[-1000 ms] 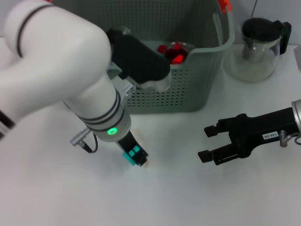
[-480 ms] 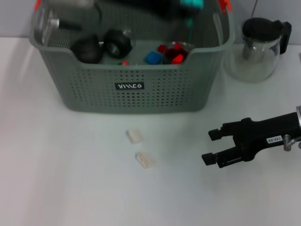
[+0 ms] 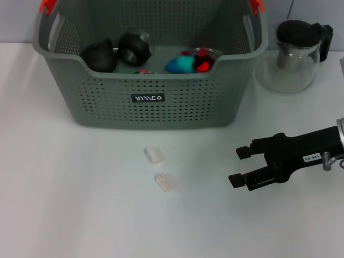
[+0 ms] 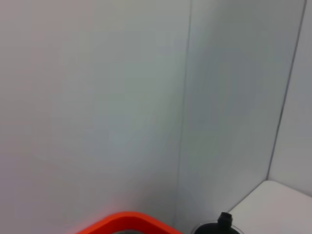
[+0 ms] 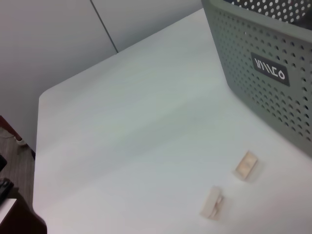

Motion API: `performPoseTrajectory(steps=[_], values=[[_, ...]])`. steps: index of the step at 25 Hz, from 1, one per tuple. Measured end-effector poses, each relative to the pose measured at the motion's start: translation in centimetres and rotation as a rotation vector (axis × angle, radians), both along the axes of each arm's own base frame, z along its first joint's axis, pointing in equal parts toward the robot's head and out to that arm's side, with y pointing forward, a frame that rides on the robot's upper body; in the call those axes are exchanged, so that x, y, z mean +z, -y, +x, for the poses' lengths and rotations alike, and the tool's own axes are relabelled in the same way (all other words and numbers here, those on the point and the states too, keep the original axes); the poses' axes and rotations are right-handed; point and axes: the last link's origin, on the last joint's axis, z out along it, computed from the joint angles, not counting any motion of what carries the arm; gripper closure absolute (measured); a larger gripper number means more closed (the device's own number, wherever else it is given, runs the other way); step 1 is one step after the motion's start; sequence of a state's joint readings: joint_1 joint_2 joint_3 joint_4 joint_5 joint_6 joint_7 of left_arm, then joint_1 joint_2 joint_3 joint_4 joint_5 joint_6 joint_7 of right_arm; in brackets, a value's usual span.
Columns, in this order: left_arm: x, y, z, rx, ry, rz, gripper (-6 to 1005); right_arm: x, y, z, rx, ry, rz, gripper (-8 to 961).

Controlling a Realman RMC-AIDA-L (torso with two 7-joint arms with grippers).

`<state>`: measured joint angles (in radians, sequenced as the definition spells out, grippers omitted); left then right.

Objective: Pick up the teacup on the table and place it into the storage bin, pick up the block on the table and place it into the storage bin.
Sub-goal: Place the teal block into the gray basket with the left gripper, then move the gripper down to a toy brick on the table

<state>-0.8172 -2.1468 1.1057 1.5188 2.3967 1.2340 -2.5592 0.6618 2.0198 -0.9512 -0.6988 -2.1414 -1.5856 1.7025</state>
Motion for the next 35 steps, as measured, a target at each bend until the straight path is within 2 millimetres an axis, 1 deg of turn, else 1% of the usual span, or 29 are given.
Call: performPoseTrajectory(steps=[3,5,6,7,10,12,13,14,15,16,17,18,23,26,30,35], values=[[0.5,0.5,0.2,-0.020,0.010,0.005,309,0.1,-0.1,0.0,0.004,0.002,0.004,26],[1.0,2.4,0.5,-0.091,0.020,-0.045,251,0.2,-0.2,0.1,0.005,0.004,0.008,26],[0.8,3.3,0.5,-0.126,0.017,-0.083,222,0.2,-0.2,0.1,0.004,0.005,0.009,26],[0.6,4.8,0.5,-0.189,0.008,-0.141,192,0.2,-0.2,0.1,0.004,0.006,0.010,26],[-1.2,9.3,-0.9,-0.337,-0.055,-0.373,124,0.4,-0.3,0.2,0.000,0.006,0.015,26],[-2.3,11.1,-2.1,-0.357,-0.095,-0.482,86,0.5,-0.3,0.2,-0.005,0.005,0.018,25],[-3.0,12.0,-2.9,-0.338,-0.115,-0.544,66,0.5,-0.4,0.2,-0.008,0.004,0.020,25],[-3.4,12.3,-3.3,-0.320,-0.123,-0.572,47,0.6,-0.4,0.2,-0.011,0.003,0.022,25],[-4.1,12.6,-4.2,-0.283,-0.133,-0.614,47,0.6,-0.4,0.2,-0.015,0.002,0.024,25],[-4.1,12.6,-4.2,-0.283,-0.133,-0.614,47,0.6,-0.4,0.3,-0.018,0.001,0.026,25],[-5.3,12.6,-5.6,-0.203,-0.155,-0.658,47,0.7,-0.5,0.3,-0.021,0.001,0.027,25],[-5.6,12.5,-6.0,-0.181,-0.162,-0.665,47,0.7,-0.5,0.3,-0.023,0.001,0.027,25],[-8.7,10.3,-9.4,0.098,-0.245,-0.663,48,0.7,-0.4,0.5,-0.040,0.003,0.026,25],[-10.3,9.2,-10.6,0.202,-0.278,-0.650,48,0.6,-0.4,0.5,-0.043,0.005,0.026,25],[-11.8,8.4,-11.7,0.270,-0.338,-0.630,49,0.6,-0.3,0.6,-0.043,0.006,0.025,26],[-13.4,8.1,-12.4,0.264,-0.398,-0.597,49,0.6,-0.3,0.7,-0.042,0.020,0.021,25]])
